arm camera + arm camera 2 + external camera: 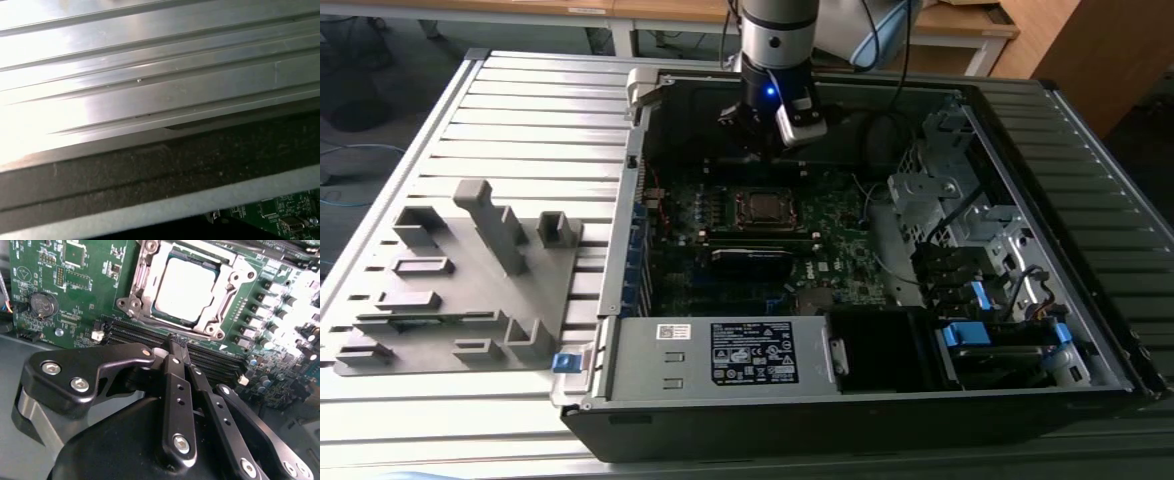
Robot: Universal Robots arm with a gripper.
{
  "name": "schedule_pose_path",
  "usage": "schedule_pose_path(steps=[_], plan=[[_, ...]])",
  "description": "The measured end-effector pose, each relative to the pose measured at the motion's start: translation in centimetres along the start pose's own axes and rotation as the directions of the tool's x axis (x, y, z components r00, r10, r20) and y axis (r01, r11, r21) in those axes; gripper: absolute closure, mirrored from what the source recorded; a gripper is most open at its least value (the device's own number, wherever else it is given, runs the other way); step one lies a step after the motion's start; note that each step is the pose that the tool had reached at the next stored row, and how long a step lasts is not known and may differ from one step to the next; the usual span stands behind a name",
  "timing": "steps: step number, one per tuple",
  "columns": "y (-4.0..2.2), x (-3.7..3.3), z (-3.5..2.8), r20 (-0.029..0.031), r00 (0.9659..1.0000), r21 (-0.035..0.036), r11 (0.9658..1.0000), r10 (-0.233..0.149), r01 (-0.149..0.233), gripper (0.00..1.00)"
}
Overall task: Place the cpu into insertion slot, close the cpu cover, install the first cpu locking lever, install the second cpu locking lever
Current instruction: 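Install the first cpu locking lever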
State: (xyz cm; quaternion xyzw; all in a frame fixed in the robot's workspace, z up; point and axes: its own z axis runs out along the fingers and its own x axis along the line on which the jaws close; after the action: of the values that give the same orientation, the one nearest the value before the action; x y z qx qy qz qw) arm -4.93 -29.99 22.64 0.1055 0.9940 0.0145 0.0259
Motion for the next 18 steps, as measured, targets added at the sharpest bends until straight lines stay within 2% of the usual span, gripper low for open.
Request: schedule_pose_path(steps=[13, 18], plan=[[-1.40, -0.30, -0.02, 0.0001, 1.0000, -0.0001, 1.0000, -0.002, 0.002, 0.89], [-1.73, -0.37, -0.02, 0.0006, 1.0000, 0.0029, 1.0000, -0.003, 0.003, 0.89]])
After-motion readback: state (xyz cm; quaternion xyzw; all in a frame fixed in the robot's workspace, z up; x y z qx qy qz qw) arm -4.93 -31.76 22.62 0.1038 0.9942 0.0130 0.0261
